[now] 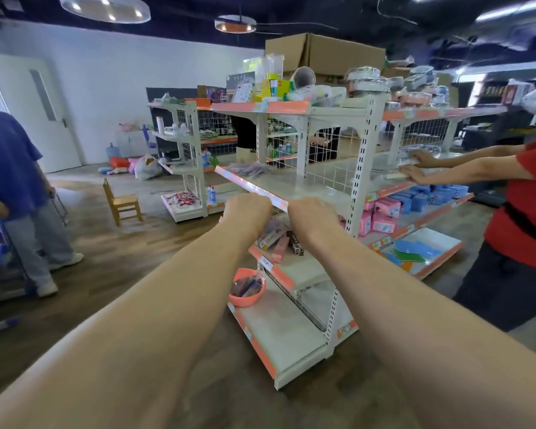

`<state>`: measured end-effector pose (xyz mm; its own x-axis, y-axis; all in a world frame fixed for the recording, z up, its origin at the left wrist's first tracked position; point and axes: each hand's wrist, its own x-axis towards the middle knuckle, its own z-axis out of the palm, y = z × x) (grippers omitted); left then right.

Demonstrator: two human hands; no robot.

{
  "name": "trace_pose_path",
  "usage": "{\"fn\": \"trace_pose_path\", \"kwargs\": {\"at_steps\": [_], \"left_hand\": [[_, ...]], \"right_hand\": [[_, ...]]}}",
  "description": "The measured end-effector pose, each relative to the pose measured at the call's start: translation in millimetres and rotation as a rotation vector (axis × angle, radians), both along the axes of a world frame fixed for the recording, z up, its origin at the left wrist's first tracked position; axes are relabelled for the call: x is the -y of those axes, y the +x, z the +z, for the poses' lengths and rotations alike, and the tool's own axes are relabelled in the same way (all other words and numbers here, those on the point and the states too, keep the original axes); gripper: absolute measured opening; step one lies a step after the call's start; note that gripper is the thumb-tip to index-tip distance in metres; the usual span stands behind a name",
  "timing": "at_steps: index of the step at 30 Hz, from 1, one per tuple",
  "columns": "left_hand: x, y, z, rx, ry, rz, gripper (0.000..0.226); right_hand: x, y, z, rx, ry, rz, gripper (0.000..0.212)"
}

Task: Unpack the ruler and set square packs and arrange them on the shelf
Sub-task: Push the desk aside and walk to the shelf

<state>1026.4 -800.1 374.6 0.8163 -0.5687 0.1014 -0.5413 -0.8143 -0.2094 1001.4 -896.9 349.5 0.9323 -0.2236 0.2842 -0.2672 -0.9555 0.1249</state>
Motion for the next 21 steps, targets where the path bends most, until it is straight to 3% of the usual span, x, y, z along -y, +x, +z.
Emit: {"fn": "trace_pose_path", "kwargs": {"at_steps": [7,21], "left_hand": [[-11,134,-14,0.115,-0.061,-0.092,0.026],[7,271,-24,0.181,-0.064,-0.146,0.015]], "right_hand": [[-21,82,9,0.019,0.005,-0.036,0.033],[-13,206,7,-0.007,0.018,-0.098,0.033]]}}
